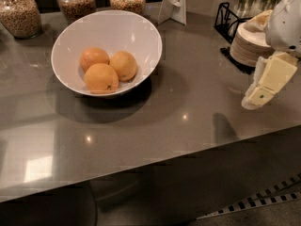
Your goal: Pick orange from white bowl
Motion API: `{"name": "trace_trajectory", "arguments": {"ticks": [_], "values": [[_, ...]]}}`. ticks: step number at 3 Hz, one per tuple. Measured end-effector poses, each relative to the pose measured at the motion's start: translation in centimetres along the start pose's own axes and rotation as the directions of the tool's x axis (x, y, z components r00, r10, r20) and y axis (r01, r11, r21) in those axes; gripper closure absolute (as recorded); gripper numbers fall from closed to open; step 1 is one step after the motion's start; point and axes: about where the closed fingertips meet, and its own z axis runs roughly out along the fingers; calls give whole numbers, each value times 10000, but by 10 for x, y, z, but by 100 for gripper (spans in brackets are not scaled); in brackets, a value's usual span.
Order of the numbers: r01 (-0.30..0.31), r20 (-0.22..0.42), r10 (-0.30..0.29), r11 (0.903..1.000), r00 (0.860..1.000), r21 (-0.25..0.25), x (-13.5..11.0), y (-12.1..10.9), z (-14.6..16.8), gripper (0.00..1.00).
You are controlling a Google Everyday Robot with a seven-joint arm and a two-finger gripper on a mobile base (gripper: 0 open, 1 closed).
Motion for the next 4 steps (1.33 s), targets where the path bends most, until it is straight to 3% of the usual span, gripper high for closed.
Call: {"name": "trace_trajectory", "arguments": {"ticks": [1, 2, 3, 4], "values": [[332, 1227, -343, 9994, 9918, 109, -27, -21, 14, 0], [940, 2070, -967, 9953, 9736, 231, -58, -41, 28, 0], [1865, 2359, -1874, 9821, 9535, 266, -89, -57, 50, 0], [2749, 2441, -2730, 9611, 9305, 271, -121, -70, 74, 0]]}}
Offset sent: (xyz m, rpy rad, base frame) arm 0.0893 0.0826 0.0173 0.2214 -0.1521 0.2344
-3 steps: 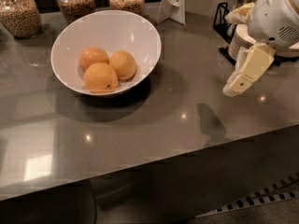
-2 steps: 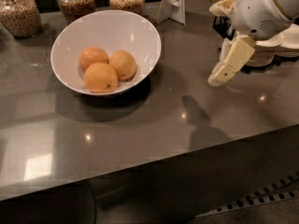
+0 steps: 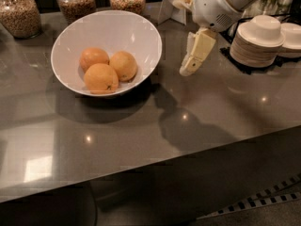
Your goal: Pick orange from white bowl
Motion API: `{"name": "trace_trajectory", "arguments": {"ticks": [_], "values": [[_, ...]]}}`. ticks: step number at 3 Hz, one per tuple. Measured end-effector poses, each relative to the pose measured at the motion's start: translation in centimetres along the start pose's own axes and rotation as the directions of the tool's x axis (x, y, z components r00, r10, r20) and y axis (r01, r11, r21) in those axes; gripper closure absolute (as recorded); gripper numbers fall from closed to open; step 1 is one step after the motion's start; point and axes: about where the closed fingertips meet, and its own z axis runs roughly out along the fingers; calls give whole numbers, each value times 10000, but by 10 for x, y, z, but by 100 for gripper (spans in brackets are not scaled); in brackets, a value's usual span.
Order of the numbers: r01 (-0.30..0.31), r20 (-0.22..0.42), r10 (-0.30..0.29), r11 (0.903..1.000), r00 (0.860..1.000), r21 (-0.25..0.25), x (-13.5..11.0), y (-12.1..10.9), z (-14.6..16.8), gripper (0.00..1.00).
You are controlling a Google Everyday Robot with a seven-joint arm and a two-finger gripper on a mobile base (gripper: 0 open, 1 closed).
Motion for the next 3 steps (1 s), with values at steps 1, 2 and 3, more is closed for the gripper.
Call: {"name": "trace_trajectory", "arguments": {"ticks": [1, 2, 3], "values": [[692, 56, -692, 9975, 9976, -134, -21, -18, 28, 0], [1128, 433, -1110, 9928, 9929, -405, -68, -50, 74, 0], [1128, 434, -1110, 9928, 9929, -405, -68, -50, 74, 0]]}}
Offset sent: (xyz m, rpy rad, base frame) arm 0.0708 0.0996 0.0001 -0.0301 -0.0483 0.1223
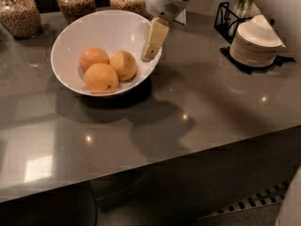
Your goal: Pick orange from white bowl
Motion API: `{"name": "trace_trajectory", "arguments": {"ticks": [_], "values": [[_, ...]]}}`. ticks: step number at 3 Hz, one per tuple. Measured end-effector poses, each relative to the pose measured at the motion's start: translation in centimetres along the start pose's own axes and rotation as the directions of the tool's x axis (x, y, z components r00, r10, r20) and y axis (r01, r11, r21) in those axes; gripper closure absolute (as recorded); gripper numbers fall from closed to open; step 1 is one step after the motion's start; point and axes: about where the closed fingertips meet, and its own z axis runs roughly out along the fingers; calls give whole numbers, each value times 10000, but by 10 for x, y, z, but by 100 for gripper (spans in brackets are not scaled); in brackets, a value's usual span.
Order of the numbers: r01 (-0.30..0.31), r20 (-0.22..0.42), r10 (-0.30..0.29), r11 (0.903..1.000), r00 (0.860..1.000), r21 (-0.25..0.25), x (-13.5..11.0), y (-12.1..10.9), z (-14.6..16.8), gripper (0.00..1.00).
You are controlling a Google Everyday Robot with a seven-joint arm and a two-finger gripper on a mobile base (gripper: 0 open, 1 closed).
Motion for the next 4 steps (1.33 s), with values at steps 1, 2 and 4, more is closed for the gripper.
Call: {"name": "trace_trajectory", "arguments": {"ticks": [1, 2, 4], "values": [[47, 421, -37, 9997, 9991, -244, -1, -6, 15, 0], [133, 959, -52, 9964, 9954, -841, -5, -6, 38, 19], [315, 1587, 61, 9719, 9873, -2332, -12, 15, 78, 29]]}}
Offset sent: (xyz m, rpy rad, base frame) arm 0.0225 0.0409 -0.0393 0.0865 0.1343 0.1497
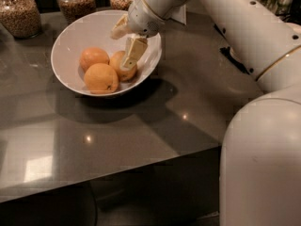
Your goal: Pick orange from white bowl
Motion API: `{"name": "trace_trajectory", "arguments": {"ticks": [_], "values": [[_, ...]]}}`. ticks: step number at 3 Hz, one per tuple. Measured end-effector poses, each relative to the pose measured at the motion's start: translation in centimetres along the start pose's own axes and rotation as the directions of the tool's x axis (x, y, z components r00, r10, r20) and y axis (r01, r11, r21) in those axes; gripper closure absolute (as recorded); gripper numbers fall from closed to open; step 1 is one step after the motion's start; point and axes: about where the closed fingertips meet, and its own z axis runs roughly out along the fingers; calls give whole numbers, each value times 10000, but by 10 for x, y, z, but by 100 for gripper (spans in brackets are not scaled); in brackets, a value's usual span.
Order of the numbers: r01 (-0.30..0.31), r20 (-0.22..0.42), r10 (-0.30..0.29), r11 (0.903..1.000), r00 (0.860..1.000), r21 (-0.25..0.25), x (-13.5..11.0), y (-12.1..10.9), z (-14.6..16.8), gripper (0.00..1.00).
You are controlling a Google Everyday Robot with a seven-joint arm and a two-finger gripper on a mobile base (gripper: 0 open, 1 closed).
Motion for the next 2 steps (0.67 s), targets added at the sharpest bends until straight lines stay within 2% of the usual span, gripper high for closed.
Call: {"name": "trace_trajectory", "arguments": {"ticks": [1, 2], "values": [[-75, 74, 80, 9979, 9999, -649, 3, 11, 13, 27], [-46, 56, 52, 9951, 10000, -990, 8, 16, 21, 28]]}}
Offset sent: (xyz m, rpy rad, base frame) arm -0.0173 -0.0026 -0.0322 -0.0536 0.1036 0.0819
